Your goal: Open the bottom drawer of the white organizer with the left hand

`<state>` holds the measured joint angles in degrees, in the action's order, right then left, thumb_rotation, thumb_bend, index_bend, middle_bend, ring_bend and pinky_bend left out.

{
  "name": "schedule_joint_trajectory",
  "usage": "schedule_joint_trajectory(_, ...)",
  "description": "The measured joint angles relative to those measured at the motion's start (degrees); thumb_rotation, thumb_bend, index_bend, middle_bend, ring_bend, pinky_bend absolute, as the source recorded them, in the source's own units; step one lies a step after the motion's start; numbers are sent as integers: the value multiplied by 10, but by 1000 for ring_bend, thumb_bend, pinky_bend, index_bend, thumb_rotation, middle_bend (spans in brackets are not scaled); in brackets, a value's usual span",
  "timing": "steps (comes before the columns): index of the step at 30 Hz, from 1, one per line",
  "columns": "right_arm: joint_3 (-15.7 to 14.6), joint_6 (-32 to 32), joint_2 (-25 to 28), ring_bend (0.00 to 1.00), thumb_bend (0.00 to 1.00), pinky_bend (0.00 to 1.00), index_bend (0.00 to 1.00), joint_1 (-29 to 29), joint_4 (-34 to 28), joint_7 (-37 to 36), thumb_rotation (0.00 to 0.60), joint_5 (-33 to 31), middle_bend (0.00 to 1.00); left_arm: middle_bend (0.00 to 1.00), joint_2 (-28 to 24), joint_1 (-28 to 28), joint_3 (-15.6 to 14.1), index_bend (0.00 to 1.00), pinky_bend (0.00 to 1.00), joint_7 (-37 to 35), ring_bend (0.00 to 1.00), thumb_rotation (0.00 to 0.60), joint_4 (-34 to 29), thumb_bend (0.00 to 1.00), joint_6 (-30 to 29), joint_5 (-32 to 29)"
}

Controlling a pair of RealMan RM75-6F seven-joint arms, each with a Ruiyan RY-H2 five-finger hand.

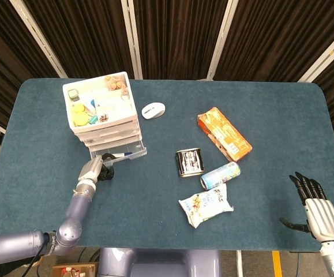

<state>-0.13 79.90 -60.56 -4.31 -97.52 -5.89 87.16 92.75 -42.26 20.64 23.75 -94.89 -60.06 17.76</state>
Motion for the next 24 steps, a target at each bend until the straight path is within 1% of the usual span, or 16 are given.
schedule_joint_trajectory(18,-1,-1,-1,0,111,18,0,1,1,1,600,0,0,995,-32,20,-45,270,935,-30,950,600,-79,599,8,41)
schedule_joint_trajectory(21,-1,-1,-1,0,111,18,0,0,1,1,600,0,0,950,-36,23,-52,222,920,-34,902,600,-88,577,6,52)
schedule_joint_trajectory(22,-1,0,-1,0,111,18,0,1,1,1,600,0,0,910,-37,24,-54,185,897,-34,859,600,-89,543,5,57)
schedule_joint_trajectory(24,-1,0,-1,0,111,18,0,1,1,2,600,1,0,796,-39,25,-61,113,816,-33,753,600,-89,439,0,72)
